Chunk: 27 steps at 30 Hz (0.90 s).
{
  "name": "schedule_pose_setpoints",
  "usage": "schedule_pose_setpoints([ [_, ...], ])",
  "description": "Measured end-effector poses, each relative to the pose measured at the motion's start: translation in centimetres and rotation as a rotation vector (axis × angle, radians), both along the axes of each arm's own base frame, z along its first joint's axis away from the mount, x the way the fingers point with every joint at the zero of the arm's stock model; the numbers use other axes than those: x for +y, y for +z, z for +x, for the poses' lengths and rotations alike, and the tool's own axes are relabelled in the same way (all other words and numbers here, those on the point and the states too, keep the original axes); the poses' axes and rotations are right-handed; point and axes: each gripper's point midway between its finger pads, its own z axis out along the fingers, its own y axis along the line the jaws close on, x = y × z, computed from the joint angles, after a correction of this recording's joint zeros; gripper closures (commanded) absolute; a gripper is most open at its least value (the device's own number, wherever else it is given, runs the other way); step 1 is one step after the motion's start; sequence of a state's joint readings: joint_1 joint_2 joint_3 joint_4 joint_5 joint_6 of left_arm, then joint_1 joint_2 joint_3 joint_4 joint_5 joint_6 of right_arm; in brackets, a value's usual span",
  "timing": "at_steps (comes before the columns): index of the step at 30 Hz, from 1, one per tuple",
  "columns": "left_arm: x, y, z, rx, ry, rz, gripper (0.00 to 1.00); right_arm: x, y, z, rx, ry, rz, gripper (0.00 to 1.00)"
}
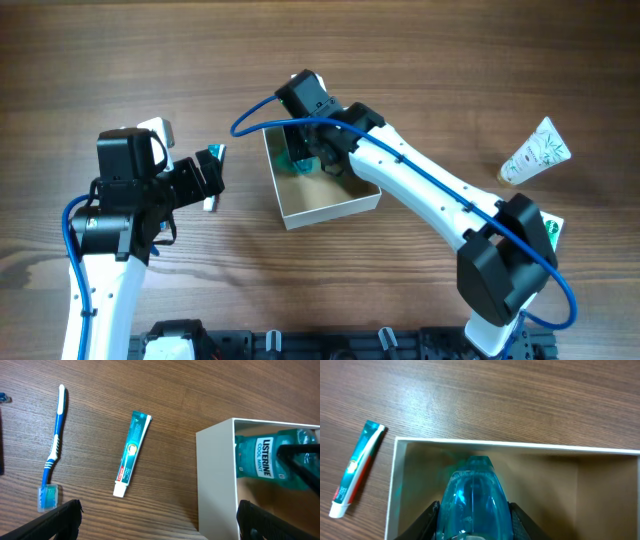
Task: Pack container
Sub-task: 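Carry the bottle over the white box and lower it inside, then open the right gripper and withdraw it from the box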
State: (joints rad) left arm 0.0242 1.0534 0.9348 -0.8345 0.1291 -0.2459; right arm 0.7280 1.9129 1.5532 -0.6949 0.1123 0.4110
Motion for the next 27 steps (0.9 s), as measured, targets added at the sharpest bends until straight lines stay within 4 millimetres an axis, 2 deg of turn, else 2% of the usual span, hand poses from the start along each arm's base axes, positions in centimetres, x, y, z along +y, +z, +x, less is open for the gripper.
schedule_pose_setpoints([
  [4,0.00,-0.01,-0.01,0.000,0.000,0.000,0.00,0.09,-0.68,-0.12,0.013,0.016,-0.012,0.94],
  [5,0.00,0.00,0.00,0.000,0.000,0.000,0.00,0.10,-0.69,-0.15,0.012,0.022,-0.015,0.89],
  [7,0.00,0.01,0.00,0.000,0.000,0.000,0.00,0.19,-0.69,-0.22,0.009,0.034,-0.020,0.69],
  [9,0.00,-0.02,-0.01,0.001,0.000,0.000,0.00,0.29,-0.69,-0.30,0.006,0.049,-0.026,0.55],
  [10,0.00,-0.01,-0.01,0.000,0.000,0.000,0.00,0.32,-0.69,-0.32,0.003,0.060,-0.031,0.52],
  [13,0.00,0.00,-0.01,0.000,0.000,0.000,0.00,0.47,-0.69,-0.44,0.000,0.081,-0.036,0.49],
  [16,0.00,0.01,0.00,0.000,0.000,0.000,0.00,0.61,-0.71,-0.56,0.004,0.094,-0.033,0.39],
  [18,0.00,-0.01,-0.01,0.000,0.000,0.000,0.00,0.65,-0.71,-0.60,0.002,0.110,-0.037,0.36],
  [27,0.00,0.00,0.00,0.000,0.000,0.000,0.00,0.67,-0.51,-0.88,-0.006,0.172,-0.058,0.35],
])
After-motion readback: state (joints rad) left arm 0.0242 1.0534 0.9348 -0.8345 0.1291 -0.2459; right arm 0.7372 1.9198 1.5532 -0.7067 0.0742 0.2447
